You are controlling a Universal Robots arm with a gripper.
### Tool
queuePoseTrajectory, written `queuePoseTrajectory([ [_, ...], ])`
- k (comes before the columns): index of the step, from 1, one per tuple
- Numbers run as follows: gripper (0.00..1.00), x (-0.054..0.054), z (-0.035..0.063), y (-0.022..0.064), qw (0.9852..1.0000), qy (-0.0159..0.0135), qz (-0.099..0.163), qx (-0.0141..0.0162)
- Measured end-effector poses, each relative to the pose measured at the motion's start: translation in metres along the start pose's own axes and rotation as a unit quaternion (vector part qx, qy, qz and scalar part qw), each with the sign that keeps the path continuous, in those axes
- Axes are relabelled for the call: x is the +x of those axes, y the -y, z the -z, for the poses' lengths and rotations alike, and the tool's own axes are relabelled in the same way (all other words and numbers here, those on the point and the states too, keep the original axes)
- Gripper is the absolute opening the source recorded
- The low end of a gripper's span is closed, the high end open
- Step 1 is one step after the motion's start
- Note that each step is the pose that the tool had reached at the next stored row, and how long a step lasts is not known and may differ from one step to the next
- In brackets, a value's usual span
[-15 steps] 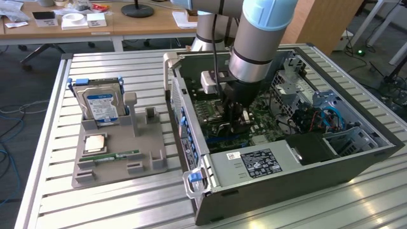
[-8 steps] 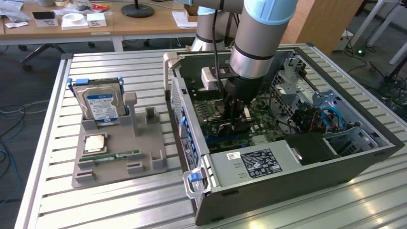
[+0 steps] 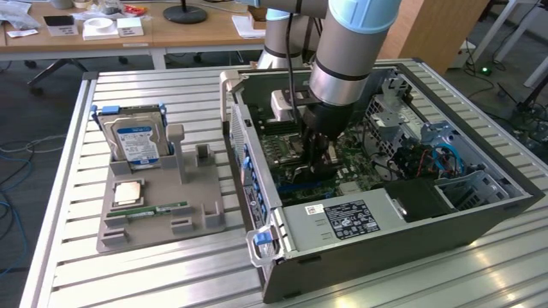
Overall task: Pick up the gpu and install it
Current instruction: 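Insert the gpu into the slot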
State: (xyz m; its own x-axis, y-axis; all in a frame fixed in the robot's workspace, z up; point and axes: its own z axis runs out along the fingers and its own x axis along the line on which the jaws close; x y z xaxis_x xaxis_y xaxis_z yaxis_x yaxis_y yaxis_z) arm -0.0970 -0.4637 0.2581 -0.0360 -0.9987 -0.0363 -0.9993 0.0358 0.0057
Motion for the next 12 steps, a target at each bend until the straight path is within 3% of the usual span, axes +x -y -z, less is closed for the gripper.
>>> queuePoseTrajectory([
  [4,0.26,0.0,0.0001,0.0,1.0,-0.0001,0.0,-0.0001],
  [12,0.25,0.0,0.0,0.0003,1.0,-0.0006,0.002,0.0],
])
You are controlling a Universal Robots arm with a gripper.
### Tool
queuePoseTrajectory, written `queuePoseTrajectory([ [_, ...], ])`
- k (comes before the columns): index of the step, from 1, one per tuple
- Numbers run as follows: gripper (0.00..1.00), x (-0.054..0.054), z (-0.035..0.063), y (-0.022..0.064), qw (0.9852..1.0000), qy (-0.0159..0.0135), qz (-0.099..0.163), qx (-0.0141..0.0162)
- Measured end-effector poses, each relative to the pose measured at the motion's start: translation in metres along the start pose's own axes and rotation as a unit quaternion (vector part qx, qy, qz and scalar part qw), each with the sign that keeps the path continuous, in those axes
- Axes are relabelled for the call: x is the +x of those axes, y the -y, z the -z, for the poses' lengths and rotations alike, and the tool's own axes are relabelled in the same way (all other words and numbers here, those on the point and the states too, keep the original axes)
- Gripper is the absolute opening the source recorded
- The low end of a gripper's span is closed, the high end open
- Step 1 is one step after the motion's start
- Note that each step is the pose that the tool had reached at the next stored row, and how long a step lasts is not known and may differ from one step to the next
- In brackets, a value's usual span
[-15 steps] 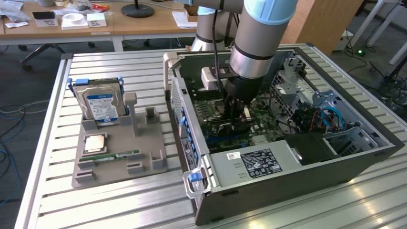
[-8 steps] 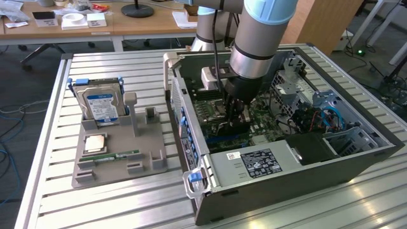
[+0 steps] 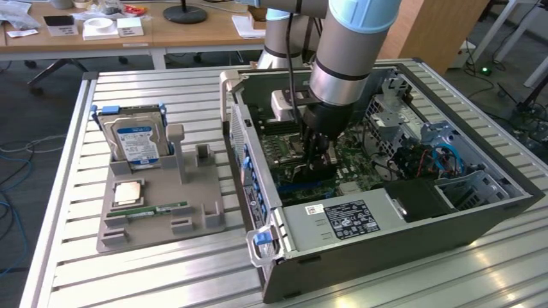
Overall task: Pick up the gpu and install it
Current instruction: 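Insert the gpu into the slot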
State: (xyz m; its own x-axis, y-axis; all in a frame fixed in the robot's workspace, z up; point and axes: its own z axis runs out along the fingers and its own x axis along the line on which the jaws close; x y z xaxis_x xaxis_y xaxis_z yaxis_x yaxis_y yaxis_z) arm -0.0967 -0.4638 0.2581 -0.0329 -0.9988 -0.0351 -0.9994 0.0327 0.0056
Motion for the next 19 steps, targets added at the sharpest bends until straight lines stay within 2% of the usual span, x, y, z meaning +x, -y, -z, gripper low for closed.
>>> queuePoseTrajectory([
  [10,0.25,0.0,0.0,0.0001,0.9999,-0.0006,0.011,-0.0004],
  [19,0.25,0.0,-0.0005,0.0001,0.9999,-0.0026,0.012,-0.0005],
])
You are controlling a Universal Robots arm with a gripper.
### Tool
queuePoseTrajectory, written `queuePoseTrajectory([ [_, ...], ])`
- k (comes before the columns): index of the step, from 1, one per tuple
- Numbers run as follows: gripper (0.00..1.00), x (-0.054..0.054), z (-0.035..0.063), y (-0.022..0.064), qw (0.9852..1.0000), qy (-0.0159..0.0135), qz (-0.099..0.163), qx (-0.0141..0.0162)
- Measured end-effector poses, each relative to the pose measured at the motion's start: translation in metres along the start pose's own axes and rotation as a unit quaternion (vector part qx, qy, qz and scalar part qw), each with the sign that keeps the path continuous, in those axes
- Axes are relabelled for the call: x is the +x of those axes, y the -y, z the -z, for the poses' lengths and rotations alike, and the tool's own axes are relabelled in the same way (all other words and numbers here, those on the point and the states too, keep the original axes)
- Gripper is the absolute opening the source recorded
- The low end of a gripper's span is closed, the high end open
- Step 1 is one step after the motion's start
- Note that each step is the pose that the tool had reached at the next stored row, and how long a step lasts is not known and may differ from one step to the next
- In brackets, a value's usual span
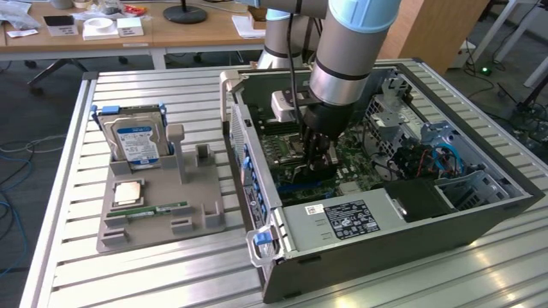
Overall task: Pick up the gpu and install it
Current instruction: 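Insert the gpu into the slot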
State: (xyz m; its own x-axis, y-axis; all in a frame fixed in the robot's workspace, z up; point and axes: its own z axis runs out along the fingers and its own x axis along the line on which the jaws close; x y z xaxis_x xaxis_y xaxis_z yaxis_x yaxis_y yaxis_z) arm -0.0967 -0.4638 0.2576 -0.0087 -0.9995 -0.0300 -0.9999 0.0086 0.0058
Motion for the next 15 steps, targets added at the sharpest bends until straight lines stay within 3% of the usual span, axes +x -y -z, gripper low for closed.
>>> queuePoseTrajectory([
  [15,0.25,0.0,-0.0017,0.0,1.0,-0.0011,0.0,0.0],
])
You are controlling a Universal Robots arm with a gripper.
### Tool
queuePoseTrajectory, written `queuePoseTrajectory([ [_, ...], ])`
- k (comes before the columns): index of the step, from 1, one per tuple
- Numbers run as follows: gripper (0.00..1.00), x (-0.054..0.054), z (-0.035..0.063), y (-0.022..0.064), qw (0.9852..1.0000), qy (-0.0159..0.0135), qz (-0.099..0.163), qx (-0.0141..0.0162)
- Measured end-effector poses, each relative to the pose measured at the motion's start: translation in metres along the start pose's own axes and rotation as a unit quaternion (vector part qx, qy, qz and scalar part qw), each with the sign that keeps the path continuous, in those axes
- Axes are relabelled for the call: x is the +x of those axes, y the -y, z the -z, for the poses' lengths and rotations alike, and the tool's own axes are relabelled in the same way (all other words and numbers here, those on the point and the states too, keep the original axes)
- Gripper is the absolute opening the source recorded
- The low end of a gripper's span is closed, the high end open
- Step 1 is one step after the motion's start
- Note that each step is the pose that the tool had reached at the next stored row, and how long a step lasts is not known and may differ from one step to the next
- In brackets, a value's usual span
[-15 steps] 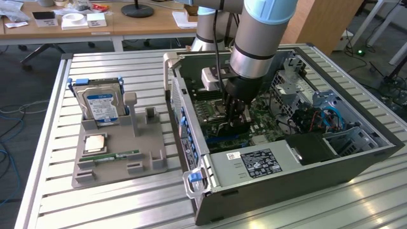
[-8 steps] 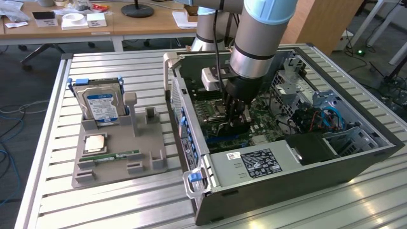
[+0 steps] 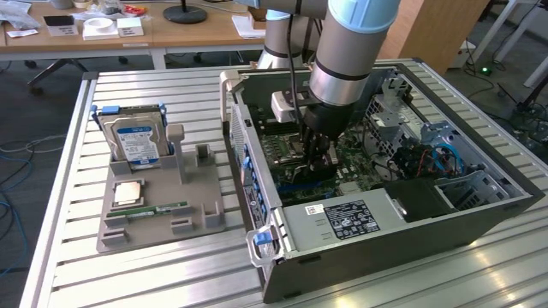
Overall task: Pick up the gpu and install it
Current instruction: 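Insert the gpu into the slot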
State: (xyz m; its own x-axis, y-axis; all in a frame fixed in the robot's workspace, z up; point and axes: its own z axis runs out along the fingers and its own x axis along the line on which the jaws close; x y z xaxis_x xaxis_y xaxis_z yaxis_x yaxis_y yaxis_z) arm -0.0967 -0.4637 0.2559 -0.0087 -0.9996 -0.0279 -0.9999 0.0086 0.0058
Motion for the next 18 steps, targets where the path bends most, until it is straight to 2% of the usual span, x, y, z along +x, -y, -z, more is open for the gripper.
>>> queuePoseTrajectory([
  [18,0.25,-0.0012,-0.0038,0.0,1.0,0.0002,0.003,0.0],
])
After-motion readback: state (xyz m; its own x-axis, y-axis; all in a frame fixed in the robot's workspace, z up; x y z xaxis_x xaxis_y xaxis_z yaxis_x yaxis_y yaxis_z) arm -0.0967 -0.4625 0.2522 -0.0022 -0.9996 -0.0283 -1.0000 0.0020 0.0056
